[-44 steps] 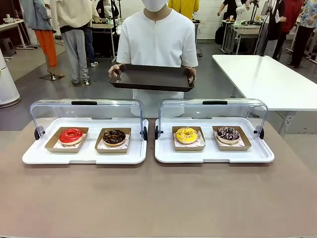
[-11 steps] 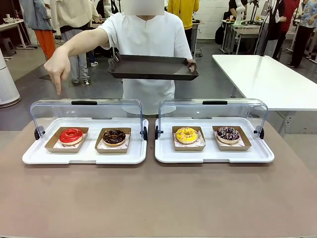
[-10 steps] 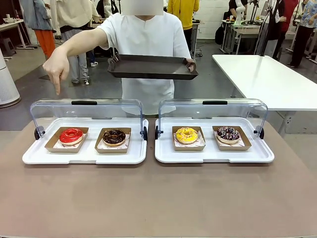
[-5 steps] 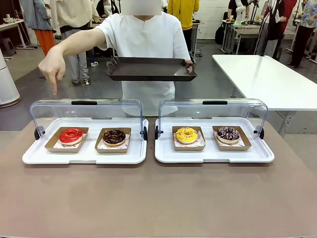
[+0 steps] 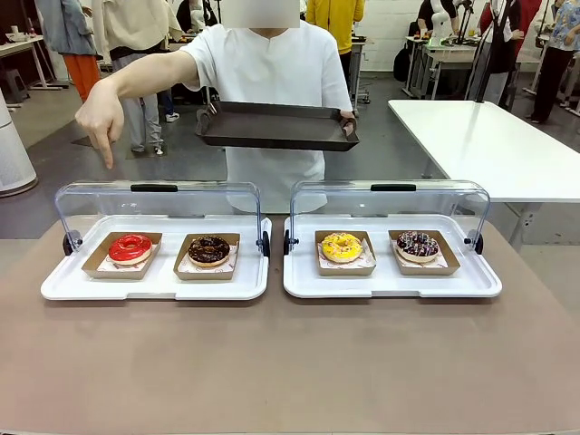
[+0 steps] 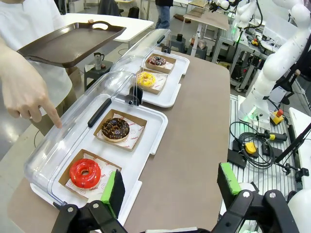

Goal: Provide the desired donut to the person.
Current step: Pick up and lift the Paper togo box containing the Donut pointed at by the person.

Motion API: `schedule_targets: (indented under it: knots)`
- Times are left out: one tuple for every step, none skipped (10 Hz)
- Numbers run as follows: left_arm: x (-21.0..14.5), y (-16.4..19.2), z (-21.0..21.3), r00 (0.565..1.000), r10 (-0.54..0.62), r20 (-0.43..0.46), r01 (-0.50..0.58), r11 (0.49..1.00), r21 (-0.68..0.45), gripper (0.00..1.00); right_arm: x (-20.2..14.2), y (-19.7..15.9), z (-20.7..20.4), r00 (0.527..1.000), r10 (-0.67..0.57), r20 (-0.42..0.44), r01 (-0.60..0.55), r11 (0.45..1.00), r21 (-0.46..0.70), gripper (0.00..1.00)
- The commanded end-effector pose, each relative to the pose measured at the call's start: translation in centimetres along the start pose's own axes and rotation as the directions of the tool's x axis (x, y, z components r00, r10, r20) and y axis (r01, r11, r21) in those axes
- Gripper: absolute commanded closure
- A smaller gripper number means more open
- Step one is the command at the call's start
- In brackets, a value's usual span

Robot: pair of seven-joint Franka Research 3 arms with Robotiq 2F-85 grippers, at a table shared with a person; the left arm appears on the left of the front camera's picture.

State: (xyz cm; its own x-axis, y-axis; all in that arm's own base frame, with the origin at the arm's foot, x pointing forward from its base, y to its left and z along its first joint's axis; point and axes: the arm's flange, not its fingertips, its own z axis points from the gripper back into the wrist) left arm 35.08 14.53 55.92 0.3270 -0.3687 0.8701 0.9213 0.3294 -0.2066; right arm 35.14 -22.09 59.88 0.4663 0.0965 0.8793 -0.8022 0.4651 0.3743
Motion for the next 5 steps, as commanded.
schedule_targets:
  knots:
    - [0.07,0.03,0.13,1.0,-0.011,0.001,0.011,1.0,-0.007,0.0,0.09,0.0,-0.03,1.0,0.001,0.007,-0.001,1.0,0.002,0.0]
    - [0.07,0.03,0.13,1.0,-0.011,0.001,0.011,1.0,-0.007,0.0,0.09,0.0,-0.03,1.0,0.001,0.007,-0.001,1.0,0.002,0.0]
    - [0.07,0.03,0.13,1.0,-0.011,0.001,0.011,1.0,-0.007,0.0,0.09,0.0,-0.03,1.0,0.001,0.007,-0.001,1.0,0.002,0.0]
    - [0.07,0.03,0.13,1.0,-0.011,0.001,0.011,1.0,-0.007,0.0,0.09,0.0,-0.03,1.0,0.001,0.007,-0.001,1.0,0.002,0.0]
    - [0.07,0.03,0.13,1.0,-0.011,0.001,0.011,1.0,-0.007,0.0,0.09,0.0,-0.03,1.0,0.001,0.007,-0.001,1.0,0.002,0.0]
